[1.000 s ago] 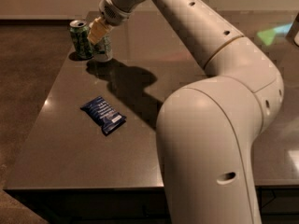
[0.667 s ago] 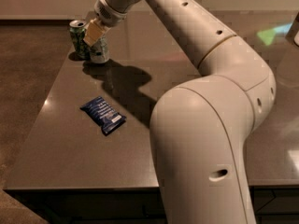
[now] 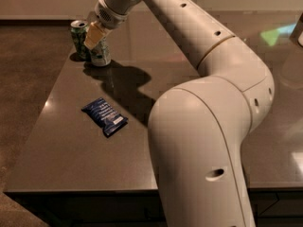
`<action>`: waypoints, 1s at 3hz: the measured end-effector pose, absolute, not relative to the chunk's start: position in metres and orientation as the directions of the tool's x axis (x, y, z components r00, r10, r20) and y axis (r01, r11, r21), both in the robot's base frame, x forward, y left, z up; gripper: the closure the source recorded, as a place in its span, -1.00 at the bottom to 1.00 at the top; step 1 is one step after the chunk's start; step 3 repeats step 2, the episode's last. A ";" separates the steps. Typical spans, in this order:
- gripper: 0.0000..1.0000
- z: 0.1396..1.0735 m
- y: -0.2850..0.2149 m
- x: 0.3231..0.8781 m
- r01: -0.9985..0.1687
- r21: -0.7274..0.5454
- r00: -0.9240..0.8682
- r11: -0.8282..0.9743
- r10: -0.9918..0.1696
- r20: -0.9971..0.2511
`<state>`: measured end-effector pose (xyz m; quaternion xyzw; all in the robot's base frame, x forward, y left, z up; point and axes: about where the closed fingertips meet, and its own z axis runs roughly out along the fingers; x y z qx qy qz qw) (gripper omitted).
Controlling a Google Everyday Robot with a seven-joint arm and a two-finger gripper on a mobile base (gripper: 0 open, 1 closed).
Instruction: Move 7up can near green can
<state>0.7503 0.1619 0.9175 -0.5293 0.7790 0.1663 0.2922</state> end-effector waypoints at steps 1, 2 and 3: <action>-1.00 0.911 0.152 0.754 -0.922 -0.045 -0.273 0.385 -0.726 -0.632; -1.00 0.911 0.152 0.754 -0.922 -0.044 -0.273 0.385 -0.726 -0.632; -1.00 0.911 0.152 0.754 -0.922 -0.044 -0.273 0.385 -0.726 -0.632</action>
Offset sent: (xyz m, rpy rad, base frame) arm 0.0030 -0.0081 -0.0053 0.0021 0.0043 -0.0011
